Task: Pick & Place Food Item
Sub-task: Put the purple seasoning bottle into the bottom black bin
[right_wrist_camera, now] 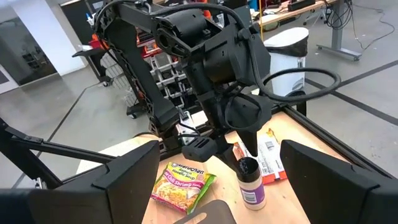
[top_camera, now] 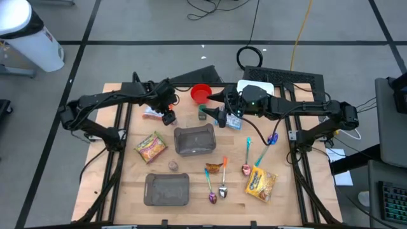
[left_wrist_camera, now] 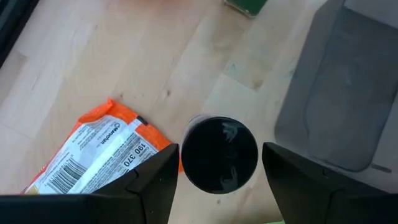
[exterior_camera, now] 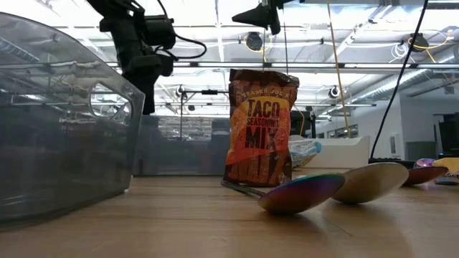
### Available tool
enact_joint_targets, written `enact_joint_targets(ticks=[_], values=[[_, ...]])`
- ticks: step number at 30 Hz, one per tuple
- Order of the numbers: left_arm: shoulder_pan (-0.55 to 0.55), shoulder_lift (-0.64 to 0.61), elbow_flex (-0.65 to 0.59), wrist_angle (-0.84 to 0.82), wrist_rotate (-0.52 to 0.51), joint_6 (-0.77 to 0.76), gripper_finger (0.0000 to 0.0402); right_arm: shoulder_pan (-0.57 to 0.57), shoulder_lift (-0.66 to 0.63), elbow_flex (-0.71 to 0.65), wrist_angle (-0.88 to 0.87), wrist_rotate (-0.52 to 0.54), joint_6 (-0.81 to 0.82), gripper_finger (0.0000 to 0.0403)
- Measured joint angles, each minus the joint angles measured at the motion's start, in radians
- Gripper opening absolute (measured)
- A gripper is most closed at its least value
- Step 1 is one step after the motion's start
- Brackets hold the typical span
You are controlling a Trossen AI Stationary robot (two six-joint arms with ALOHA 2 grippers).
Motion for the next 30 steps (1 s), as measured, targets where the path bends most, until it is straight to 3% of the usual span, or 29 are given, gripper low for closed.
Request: enact_joint_targets(ticks=[11,21,30], values=[[-0.008,0.06,0.0,-0.002,-0.009,0.009,0.0241,0.0,0.0,0.0,-0.005,0.0,0.002,0.0325],[-0.008,0.062,0.0,-0.004,-0.081,0.03,0.0241,0.0,0.0,0.0,-0.008,0.0,0.003,0.0325],[-0.008,0.061,0.0,-0.004,-0.086,0.032,0.0208,0.0,0.0,0.0,-0.007,0.0,0.003,0.0325]])
